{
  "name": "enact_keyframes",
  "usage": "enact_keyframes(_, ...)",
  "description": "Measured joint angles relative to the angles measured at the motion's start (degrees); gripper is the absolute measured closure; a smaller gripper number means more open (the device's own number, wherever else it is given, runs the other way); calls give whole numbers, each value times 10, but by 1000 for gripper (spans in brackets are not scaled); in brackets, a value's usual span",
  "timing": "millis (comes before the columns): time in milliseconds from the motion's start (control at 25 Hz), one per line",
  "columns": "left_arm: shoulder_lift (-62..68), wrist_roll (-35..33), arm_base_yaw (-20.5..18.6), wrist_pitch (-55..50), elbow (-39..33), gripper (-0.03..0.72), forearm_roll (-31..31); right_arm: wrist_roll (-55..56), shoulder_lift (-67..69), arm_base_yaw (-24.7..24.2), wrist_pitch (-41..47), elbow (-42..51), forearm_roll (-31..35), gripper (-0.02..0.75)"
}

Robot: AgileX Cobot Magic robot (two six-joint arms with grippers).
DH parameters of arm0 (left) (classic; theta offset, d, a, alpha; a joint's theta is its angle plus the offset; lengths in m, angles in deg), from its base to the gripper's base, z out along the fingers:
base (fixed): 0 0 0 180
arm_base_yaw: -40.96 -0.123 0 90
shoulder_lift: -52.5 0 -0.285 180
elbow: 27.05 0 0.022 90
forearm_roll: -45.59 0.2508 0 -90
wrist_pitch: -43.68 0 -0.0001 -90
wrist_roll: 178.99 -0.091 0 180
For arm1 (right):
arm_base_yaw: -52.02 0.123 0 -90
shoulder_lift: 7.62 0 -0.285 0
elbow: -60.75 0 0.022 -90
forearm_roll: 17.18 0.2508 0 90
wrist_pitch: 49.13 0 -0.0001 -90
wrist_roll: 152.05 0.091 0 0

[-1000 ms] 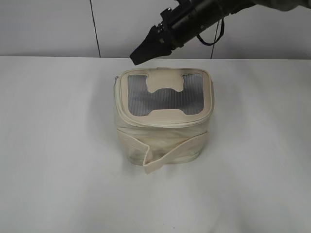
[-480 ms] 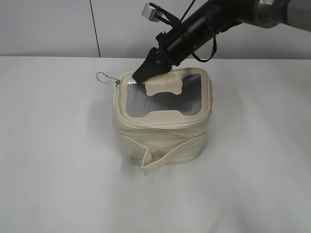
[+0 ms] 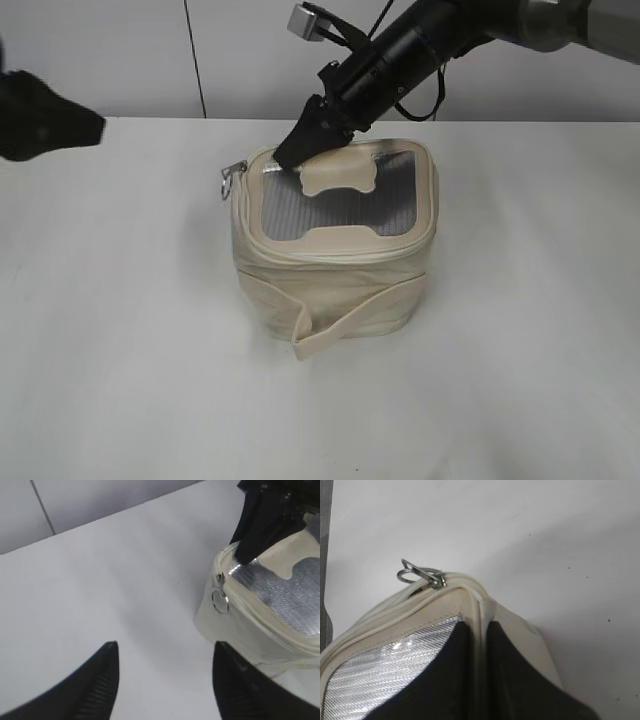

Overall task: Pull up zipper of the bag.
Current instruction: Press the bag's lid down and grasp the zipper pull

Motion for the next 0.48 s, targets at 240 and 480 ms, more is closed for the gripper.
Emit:
enact_keyframes(240,170,-182,23,-12,44,232,-103,6,0,1,1,-1,-1,661)
enact_keyframes(480,206,-209,110,71,44,230,-113,11,0,1,1,-1,-2,662)
